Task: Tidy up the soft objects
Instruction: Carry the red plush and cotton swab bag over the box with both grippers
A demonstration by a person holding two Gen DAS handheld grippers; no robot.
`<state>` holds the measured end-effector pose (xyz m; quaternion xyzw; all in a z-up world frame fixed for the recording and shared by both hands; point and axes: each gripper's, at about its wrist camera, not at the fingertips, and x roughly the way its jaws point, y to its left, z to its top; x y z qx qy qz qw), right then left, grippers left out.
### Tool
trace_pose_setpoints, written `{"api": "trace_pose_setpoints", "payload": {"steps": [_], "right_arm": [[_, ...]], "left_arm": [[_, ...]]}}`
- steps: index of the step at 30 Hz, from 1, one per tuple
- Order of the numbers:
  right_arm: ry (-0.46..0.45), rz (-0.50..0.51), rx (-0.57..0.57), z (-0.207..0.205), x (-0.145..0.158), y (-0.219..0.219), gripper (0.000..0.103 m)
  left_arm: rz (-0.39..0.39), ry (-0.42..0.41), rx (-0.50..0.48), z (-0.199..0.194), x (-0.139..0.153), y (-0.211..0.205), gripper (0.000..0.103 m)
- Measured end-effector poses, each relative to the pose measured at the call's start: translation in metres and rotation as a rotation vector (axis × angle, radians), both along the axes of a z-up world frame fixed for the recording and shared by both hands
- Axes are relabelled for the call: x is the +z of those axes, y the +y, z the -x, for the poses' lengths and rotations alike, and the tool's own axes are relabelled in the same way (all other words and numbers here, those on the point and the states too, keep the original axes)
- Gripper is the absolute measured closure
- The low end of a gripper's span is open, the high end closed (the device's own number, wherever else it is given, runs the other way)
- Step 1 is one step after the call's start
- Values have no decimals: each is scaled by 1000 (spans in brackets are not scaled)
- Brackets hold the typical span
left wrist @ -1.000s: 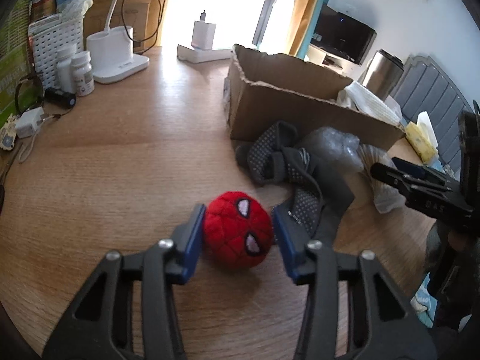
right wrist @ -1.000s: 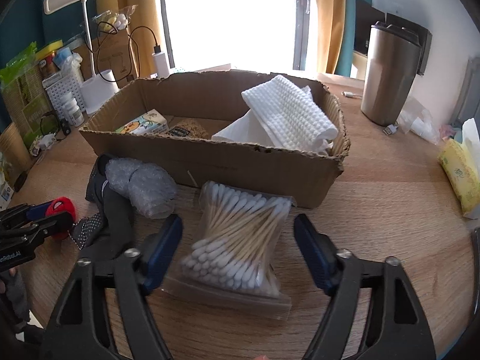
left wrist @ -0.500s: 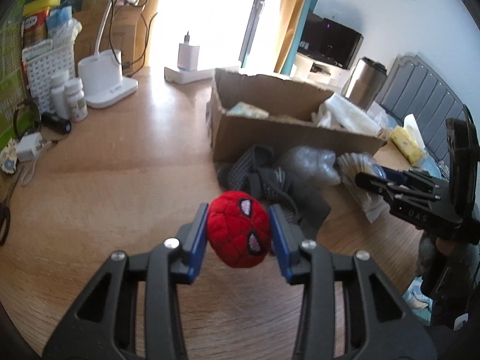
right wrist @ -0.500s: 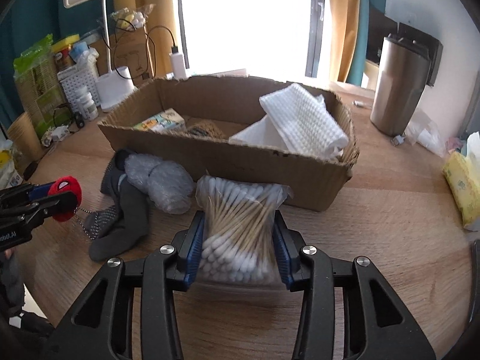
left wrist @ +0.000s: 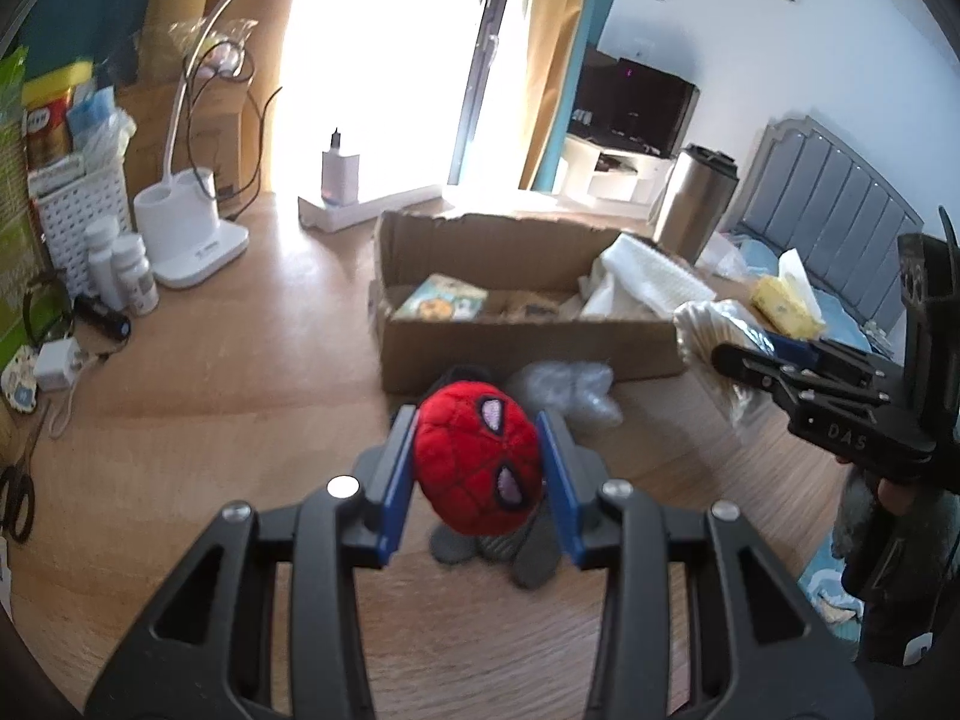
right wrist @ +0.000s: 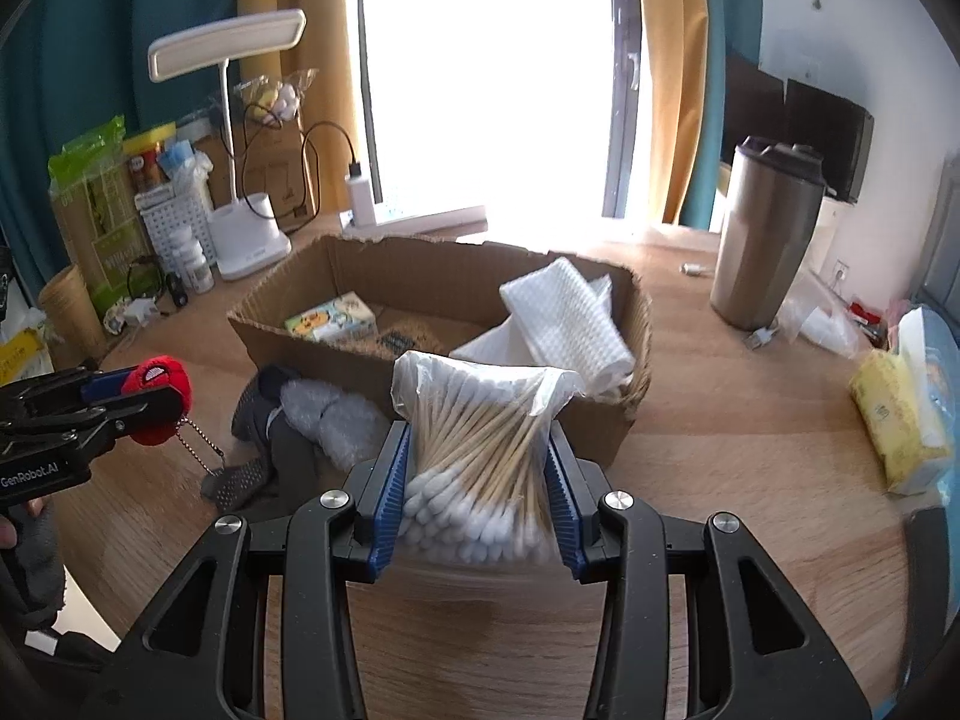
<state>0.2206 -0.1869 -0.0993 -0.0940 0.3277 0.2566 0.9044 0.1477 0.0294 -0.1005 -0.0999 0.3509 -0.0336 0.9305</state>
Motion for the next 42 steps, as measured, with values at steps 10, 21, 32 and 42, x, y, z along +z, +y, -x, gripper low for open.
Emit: {"api": "trace_pose_setpoints", "payload": {"steps": [10,21,32,42], "right_arm": [[-36,-24,-9,-10,18,-8,59],[-62,-42,-26,-35,29,-17,59],[-63,-79,-23,-60,31,-17,59],[-41,-104,-9,-83,22,-19,59]], "left_arm": [[-4,-48,-25,-10,21,-11,62],[-9,-92,-50,-36,41,-22,62],[-28,-122,-90,-65,56,-36,62],[-23,-122,-112,-91,54,-52,62]]}}
